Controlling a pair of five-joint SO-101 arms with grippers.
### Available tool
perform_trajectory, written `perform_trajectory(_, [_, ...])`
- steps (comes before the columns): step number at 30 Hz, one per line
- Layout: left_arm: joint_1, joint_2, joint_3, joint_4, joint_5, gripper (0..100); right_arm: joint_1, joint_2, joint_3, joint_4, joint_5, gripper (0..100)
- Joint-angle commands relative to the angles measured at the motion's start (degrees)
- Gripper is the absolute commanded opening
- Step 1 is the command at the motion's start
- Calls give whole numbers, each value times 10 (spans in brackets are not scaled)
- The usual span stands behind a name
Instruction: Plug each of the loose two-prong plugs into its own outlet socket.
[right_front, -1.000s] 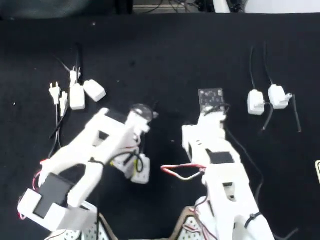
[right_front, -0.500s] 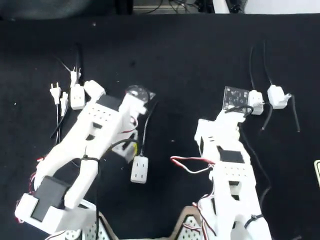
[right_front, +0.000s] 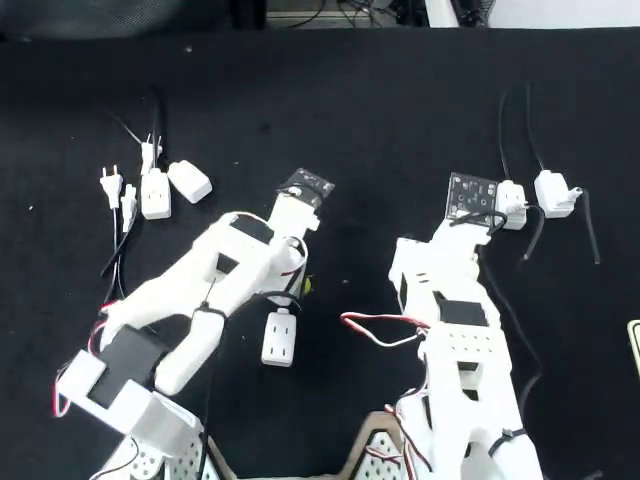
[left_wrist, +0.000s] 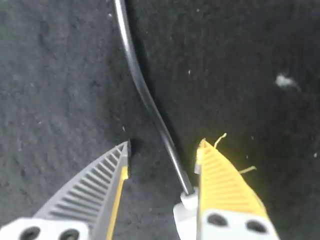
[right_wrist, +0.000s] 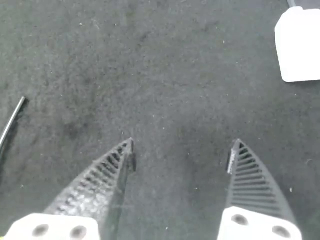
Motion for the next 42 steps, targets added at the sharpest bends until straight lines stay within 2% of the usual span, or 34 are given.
perform_trajectory(1, [-35,42,-36,-18,17,216,11,-20,-34,-11,-5,283])
perform_trajectory(6, [-121,52,-68,55,71,216,11,-20,-34,-11,-5,283])
perform_trajectory(9, [-167,53,-70,101,70,216,11,-20,-35,-11,-5,283])
perform_trajectory(19, [-302,52,-63,202,-3,216,10,-20,-35,-12,-5,283])
perform_trajectory(26, [-375,52,-44,229,-114,216,10,-20,-36,-12,-5,283])
perform_trajectory(32, [-388,2,-42,234,-138,216,9,-20,-36,-13,-5,283])
perform_trajectory(39, [-353,-177,-37,257,-142,217,9,-20,-34,-12,-5,283])
perform_trajectory(40, [-347,-199,-36,272,-155,218,9,-20,-34,-12,-5,283])
perform_trajectory(42, [-330,-237,-26,312,-224,218,9,-20,-34,-12,-5,283])
